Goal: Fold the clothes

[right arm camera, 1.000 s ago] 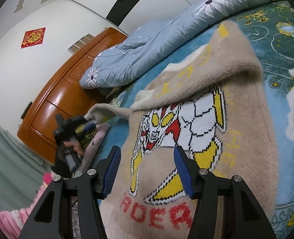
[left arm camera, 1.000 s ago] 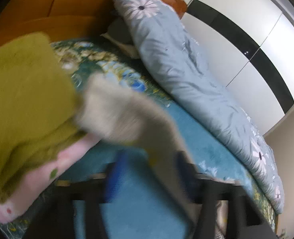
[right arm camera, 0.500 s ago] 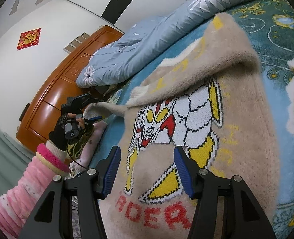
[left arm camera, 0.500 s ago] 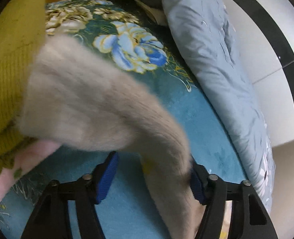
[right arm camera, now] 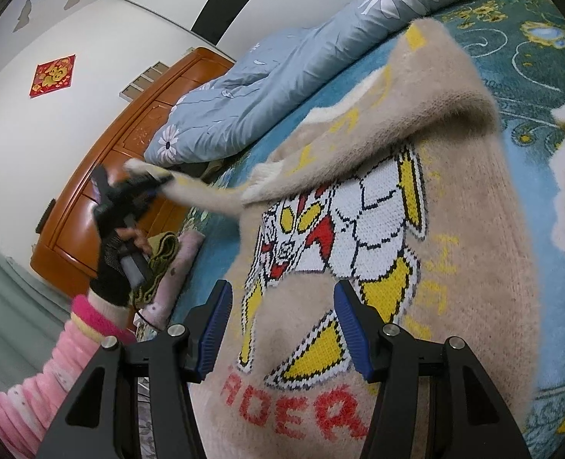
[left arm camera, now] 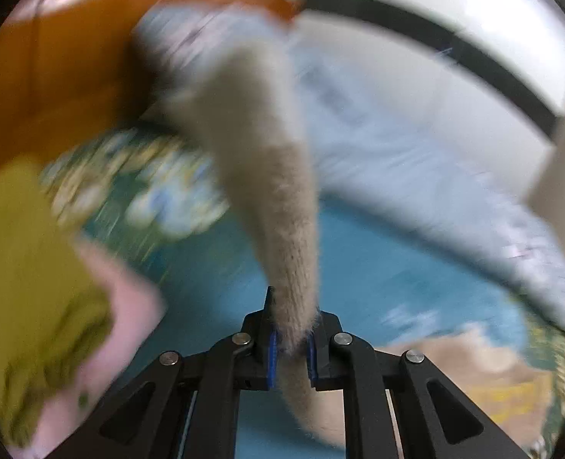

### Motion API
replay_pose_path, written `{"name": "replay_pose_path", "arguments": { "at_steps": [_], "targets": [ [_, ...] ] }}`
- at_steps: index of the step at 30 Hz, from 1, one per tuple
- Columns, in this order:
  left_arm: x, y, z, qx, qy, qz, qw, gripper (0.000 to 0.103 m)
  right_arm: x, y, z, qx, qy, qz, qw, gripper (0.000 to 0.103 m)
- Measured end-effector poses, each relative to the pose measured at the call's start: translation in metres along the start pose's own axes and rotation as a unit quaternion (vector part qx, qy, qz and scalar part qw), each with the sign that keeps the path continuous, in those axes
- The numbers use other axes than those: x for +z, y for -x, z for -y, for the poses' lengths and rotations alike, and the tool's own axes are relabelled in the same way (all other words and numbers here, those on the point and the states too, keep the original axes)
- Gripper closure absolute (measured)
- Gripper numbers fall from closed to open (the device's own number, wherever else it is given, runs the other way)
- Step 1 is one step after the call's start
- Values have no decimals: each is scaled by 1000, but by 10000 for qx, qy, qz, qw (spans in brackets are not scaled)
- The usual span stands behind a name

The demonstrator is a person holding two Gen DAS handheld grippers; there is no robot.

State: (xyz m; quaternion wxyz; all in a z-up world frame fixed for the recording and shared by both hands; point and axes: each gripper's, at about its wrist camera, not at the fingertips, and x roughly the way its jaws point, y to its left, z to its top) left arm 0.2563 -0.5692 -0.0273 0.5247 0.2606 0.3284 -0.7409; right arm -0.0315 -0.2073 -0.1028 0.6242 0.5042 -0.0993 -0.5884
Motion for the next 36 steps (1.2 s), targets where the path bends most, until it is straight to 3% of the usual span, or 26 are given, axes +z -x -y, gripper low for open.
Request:
{"name": "replay_pose_path", "arguments": {
  "at_steps": [4, 7, 13, 18, 22, 24, 29, 33, 36],
  "targets": [
    [-19, -30, -44, 573, 536, -542, 9954, 88, 1, 1, -1, 42, -27, 16, 10000, 46],
    [-22, -33, -53, 525, 640, -649, 9944, 85, 1, 0, -1, 52, -53, 5, 10000, 46],
    [-15, -6, -31, 364, 253, -186, 9988, 86, 2, 1, -1, 12, 6, 97, 10000, 46],
    [-4, 24, -5, 220, -100, 290, 9993, 89, 2, 2, 0, -385, 133, 243, 9989, 41],
    [-1, 55, 32, -269, -453, 580, 9969, 90, 2, 0, 0, -457, 180, 214, 9986, 38],
    [-4, 68, 58, -596, -749, 707, 9929, 90, 2, 1, 0, -414, 194, 221, 9987, 29],
    [-18, 93, 139, -1631, -1386, 727, 9741, 90, 4, 6, 4, -404, 88, 322, 9986, 28],
    [-46, 89, 208, -2050, -1972, 454, 9576, 90, 7, 16, 11, -470, -94, 543, 9974, 28],
    [-80, 71, 257, -2150, -2447, 115, 9454, 90, 9, 28, 9, -895, 17, 841, 9924, 27]
  ]
}}
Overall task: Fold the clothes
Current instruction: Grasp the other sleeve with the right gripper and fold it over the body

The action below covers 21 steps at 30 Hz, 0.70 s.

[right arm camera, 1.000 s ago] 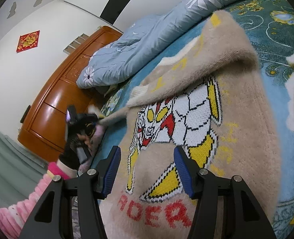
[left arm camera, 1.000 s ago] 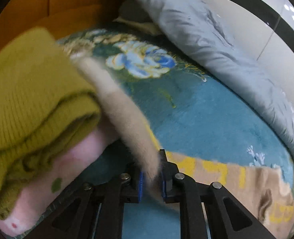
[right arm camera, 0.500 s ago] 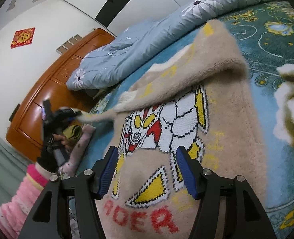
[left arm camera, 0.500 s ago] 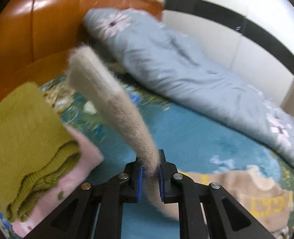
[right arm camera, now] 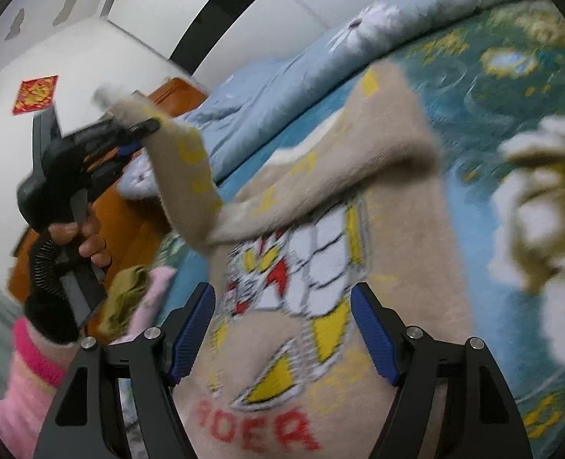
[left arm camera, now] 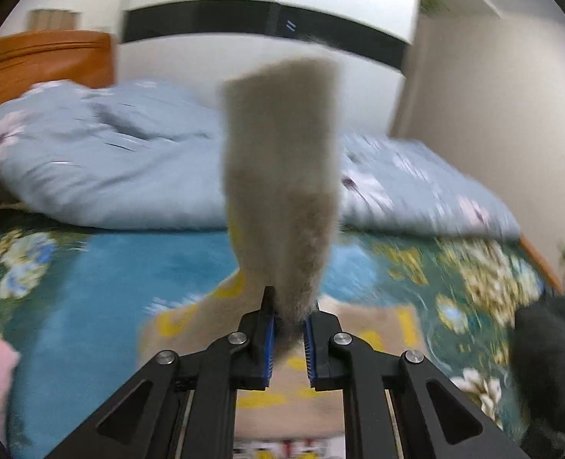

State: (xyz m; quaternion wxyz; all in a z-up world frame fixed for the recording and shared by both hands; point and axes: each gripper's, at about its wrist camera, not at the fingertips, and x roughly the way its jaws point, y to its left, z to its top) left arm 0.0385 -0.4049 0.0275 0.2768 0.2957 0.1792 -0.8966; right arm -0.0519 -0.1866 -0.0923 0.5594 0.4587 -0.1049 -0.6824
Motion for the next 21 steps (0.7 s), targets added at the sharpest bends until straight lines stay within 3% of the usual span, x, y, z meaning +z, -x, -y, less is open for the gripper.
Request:
{"name": "replay_pose_path", "arguments": {
  "at_steps": [6, 10, 12, 18, 21],
  "targets": [
    [-44, -84, 53, 37, -540, -987, 9936, 90, 11, 24, 27, -565, -538, 595, 9952, 27],
    [-67, -109, 61, -29, -456, -1353, 9897, 89, 16, 33, 45, -640, -958, 718, 9907, 27],
    [-73, -107, 61, -107, -410, -1391, 9894, 88, 16, 34, 52, -634, -1119, 727, 9890, 27],
    [-72, -62, 45, -619, -45, -1347, 9889, 68, 17, 35, 54, -540, -1066, 697, 9904, 27],
    [-67, -21, 28, -296, -174, -924, 9951, 56, 19, 38, 46, -440, -855, 819, 9920, 27]
  ]
}}
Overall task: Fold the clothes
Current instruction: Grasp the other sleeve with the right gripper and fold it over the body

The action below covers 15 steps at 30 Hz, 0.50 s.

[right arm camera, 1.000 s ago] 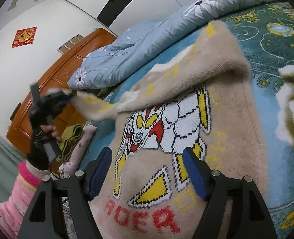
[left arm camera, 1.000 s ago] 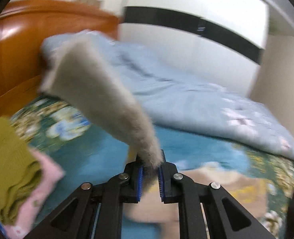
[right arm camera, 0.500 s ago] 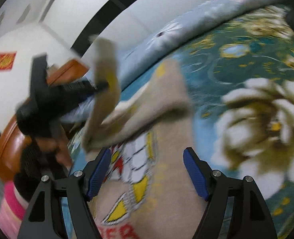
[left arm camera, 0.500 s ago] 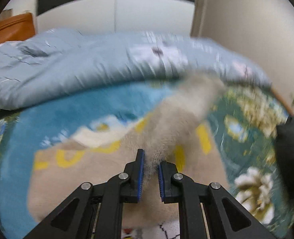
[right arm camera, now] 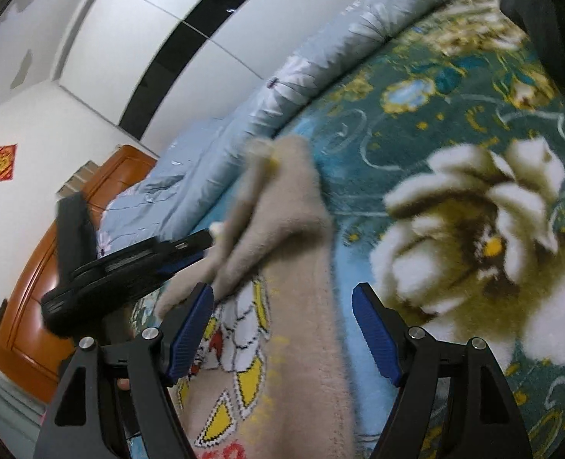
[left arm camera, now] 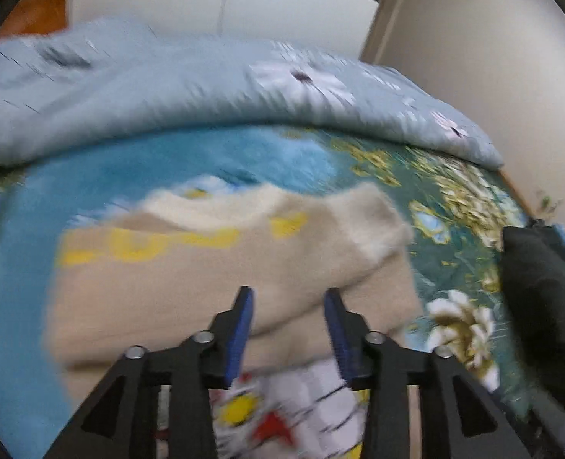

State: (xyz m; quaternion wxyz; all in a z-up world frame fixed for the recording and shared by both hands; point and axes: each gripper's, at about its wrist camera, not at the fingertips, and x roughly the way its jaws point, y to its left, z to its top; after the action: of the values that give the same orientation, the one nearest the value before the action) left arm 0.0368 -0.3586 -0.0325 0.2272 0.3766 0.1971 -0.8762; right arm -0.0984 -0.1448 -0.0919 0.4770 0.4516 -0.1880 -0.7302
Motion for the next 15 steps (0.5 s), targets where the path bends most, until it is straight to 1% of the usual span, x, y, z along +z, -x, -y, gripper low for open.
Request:
{"name": "replay_pose_path", "arguments": {
  "at_steps": [2, 3, 5, 6, 8, 10, 12, 14, 15],
  "targets": [
    [-4, 24, -13, 352, -188, 301, 9988, 41, 0, 2, -4, 80, 134, 65, 9999, 27],
    [-8, 31, -25, 561, -217, 331, 9976, 32, 0, 3, -7, 127, 183, 78, 9997, 27],
    [-15, 41, -48, 964, -257, 366, 9943, 31, -1, 3, -12, 223, 308, 92, 9992, 27],
    [-20, 40, -61, 1079, -188, 264, 9936, 31, -2, 3, -15, 274, 382, 84, 9989, 27],
    [-32, 31, -88, 1180, 22, 27, 9930, 31, -5, 2, -22, 402, 557, 43, 9976, 27],
    [-40, 17, -102, 1222, 116, -164, 9923, 31, -6, 0, -31, 562, 767, -10, 9955, 27],
    [-48, 2, -116, 1263, 210, -355, 9911, 31, -4, -2, -38, 602, 902, -7, 9941, 27],
    [-56, -11, -130, 1294, 299, -525, 9897, 31, 6, -12, -41, 584, 849, -62, 9947, 27],
    [-58, -15, -133, 1262, 324, -509, 9902, 31, 11, -18, -42, 552, 831, -96, 9950, 27]
  ]
}}
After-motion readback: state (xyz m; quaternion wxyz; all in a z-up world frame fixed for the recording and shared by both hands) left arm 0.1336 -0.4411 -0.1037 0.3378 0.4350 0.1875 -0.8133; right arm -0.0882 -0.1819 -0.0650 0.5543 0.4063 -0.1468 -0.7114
